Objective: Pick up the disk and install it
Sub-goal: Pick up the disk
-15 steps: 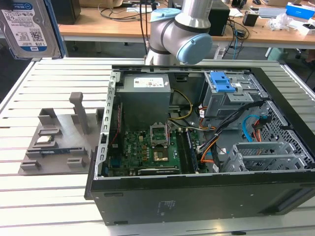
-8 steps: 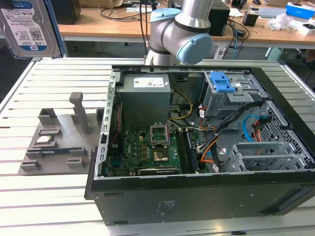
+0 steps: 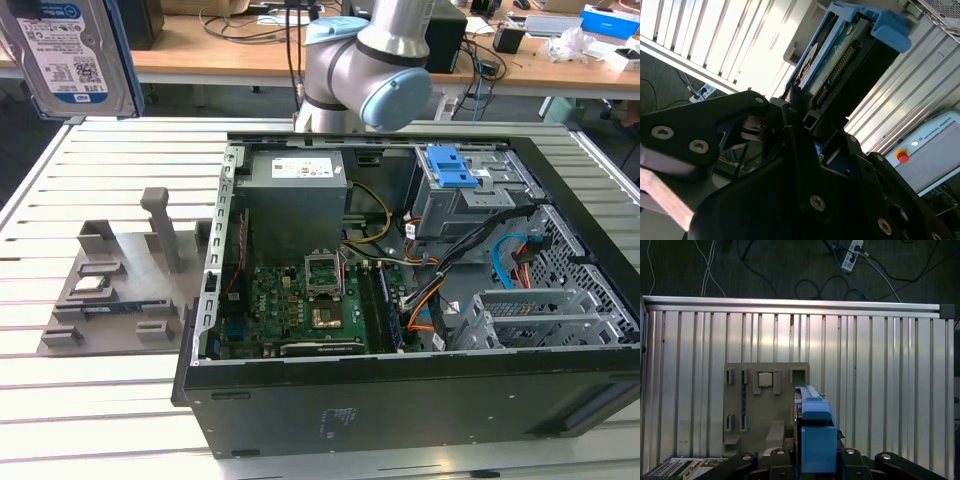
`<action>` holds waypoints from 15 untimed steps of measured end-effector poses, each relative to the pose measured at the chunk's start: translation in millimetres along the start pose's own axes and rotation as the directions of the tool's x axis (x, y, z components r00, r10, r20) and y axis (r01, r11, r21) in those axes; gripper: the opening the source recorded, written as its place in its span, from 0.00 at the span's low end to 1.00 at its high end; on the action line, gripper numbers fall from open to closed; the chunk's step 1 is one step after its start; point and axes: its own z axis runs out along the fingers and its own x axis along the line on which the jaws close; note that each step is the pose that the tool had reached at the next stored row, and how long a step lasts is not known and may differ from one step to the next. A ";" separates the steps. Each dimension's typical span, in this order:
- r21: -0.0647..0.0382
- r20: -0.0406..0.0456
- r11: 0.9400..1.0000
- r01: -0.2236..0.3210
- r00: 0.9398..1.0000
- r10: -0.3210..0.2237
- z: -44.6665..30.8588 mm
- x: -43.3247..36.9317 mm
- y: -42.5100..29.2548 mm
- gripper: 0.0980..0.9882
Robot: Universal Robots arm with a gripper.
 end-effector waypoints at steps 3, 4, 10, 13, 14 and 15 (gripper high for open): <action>0.000 0.000 1.000 0.000 1.000 0.000 -0.7 0.3 -12.5 0.30; 0.000 0.000 1.000 0.000 1.000 0.000 -0.9 0.4 -17.6 0.30; 0.000 0.000 1.000 0.000 1.000 0.000 -2.2 1.1 -47.0 0.30; 0.000 0.000 1.000 0.000 1.000 0.000 -2.8 1.3 -56.4 0.30; 0.000 0.000 1.000 0.000 1.000 0.000 -2.9 1.3 -58.7 0.30; 0.000 0.000 1.000 0.000 1.000 0.000 -2.9 1.4 -61.1 0.30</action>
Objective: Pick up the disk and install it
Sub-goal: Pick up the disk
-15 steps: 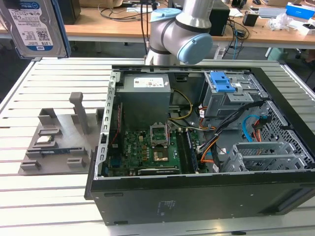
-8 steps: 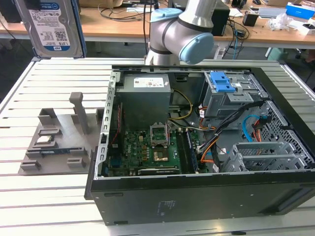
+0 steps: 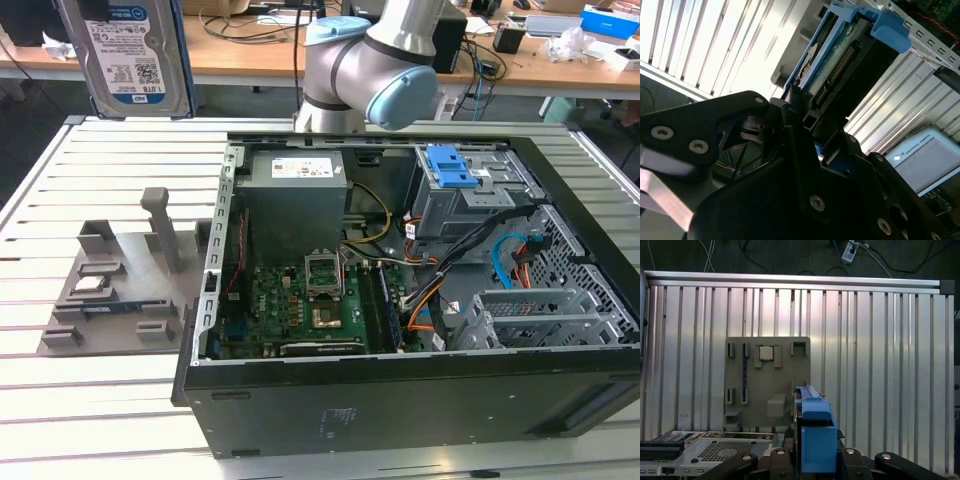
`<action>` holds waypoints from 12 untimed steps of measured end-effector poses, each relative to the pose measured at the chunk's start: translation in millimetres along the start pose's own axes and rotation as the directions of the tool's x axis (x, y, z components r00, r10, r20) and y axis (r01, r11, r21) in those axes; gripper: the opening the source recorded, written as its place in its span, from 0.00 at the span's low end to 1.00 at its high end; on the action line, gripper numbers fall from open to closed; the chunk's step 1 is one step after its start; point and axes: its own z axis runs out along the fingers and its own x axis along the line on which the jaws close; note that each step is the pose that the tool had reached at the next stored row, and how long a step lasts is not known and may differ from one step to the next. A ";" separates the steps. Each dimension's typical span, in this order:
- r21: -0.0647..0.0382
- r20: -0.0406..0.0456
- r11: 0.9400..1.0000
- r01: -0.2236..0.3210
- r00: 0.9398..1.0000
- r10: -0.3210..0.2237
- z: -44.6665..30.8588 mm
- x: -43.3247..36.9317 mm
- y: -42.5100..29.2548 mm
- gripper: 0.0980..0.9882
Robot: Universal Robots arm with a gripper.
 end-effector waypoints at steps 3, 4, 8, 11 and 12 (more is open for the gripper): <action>0.000 0.000 1.000 0.000 1.000 0.000 -0.6 0.3 -12.4 0.30; 0.000 0.000 1.000 0.000 1.000 0.000 -0.8 0.4 -16.3 0.30; 0.000 0.000 1.000 0.000 1.000 0.000 -1.5 0.7 -31.5 0.30; -0.001 0.000 1.000 0.000 1.000 0.000 -2.3 1.0 -47.5 0.30; -0.001 0.000 1.000 0.000 1.000 0.000 -2.6 1.1 -53.6 0.30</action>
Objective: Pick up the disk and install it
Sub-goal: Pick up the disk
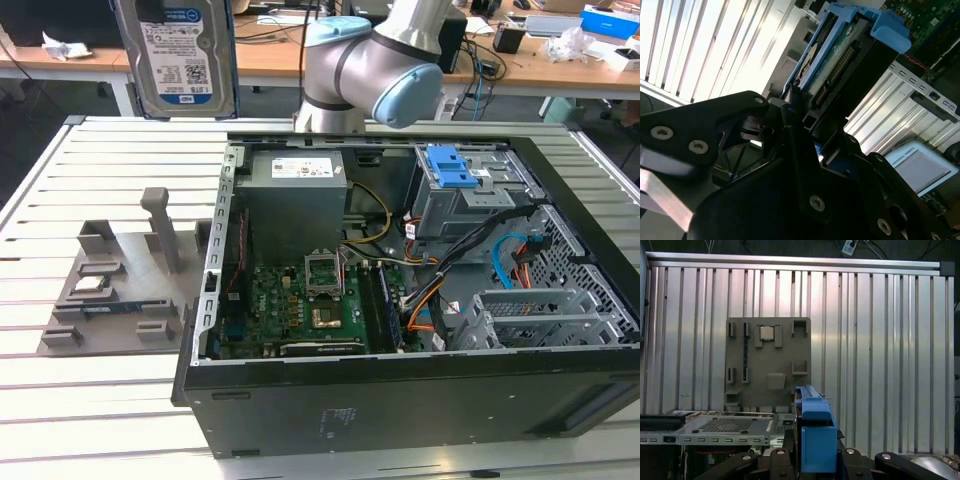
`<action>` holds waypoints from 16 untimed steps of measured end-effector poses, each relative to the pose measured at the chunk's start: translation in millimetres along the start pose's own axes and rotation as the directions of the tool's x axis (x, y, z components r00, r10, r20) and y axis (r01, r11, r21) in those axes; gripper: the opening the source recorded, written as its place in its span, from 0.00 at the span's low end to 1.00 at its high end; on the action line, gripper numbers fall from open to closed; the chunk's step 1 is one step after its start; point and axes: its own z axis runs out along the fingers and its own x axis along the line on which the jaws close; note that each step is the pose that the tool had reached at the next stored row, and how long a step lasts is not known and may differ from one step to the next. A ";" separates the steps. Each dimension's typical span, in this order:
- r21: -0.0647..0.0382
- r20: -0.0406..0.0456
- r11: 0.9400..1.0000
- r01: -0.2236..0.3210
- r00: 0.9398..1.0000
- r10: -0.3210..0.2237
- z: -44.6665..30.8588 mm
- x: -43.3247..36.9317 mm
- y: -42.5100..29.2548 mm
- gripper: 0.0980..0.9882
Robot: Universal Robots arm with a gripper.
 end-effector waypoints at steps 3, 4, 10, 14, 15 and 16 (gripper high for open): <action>0.000 0.000 1.000 0.000 1.000 0.000 -0.7 0.2 -15.2 0.30; -0.001 0.000 1.000 0.000 1.000 0.000 -0.9 0.3 -18.9 0.30; -0.001 0.000 1.000 0.000 1.000 0.000 -2.0 0.8 -41.6 0.30; -0.002 0.000 1.000 0.000 1.000 0.000 -3.1 1.3 -64.2 0.30; -0.003 0.000 1.000 0.000 1.000 0.000 -3.5 1.5 -72.2 0.30; -0.003 0.000 1.000 0.000 1.000 0.000 -3.7 1.6 -76.4 0.30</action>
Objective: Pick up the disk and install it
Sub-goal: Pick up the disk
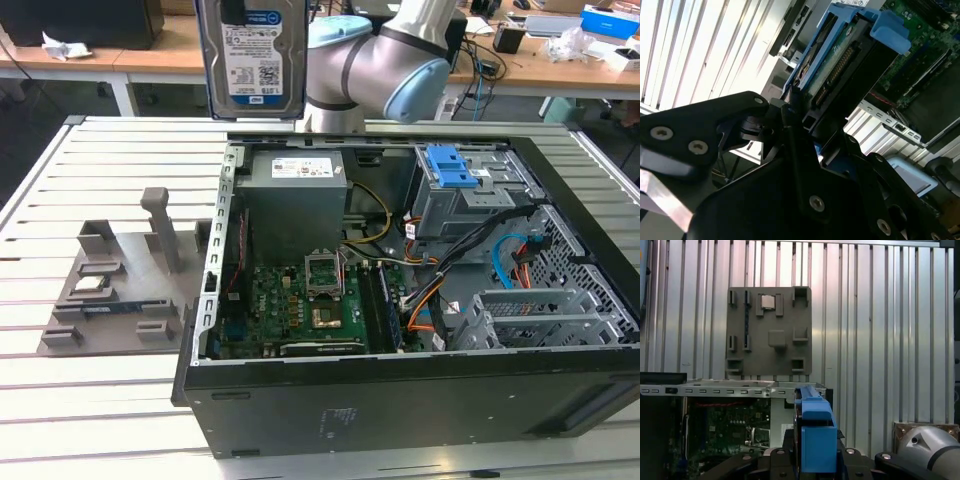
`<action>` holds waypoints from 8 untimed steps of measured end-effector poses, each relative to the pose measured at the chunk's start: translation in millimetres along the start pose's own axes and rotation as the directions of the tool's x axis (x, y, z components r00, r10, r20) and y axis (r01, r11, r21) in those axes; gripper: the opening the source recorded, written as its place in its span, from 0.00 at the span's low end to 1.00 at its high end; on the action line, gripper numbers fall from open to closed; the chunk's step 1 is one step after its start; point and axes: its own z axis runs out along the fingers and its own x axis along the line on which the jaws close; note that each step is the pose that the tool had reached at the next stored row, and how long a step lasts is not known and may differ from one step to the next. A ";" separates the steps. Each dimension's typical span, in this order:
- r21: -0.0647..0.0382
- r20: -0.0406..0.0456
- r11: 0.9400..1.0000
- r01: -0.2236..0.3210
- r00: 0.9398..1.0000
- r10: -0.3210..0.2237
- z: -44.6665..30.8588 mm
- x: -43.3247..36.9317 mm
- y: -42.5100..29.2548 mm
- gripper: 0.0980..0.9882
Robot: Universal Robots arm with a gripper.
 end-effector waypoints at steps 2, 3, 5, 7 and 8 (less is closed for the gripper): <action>0.000 0.000 1.000 0.000 1.000 0.000 -0.4 0.2 -7.6 0.30; 0.000 0.000 1.000 0.000 1.000 0.000 -0.6 0.3 -11.3 0.30; -0.001 0.000 1.000 0.000 1.000 0.000 -1.0 0.5 -19.4 0.30; -0.001 0.000 1.000 0.000 1.000 0.000 -1.4 0.6 -27.8 0.30; -0.001 0.000 1.000 0.000 1.000 0.000 -1.8 0.9 -36.4 0.30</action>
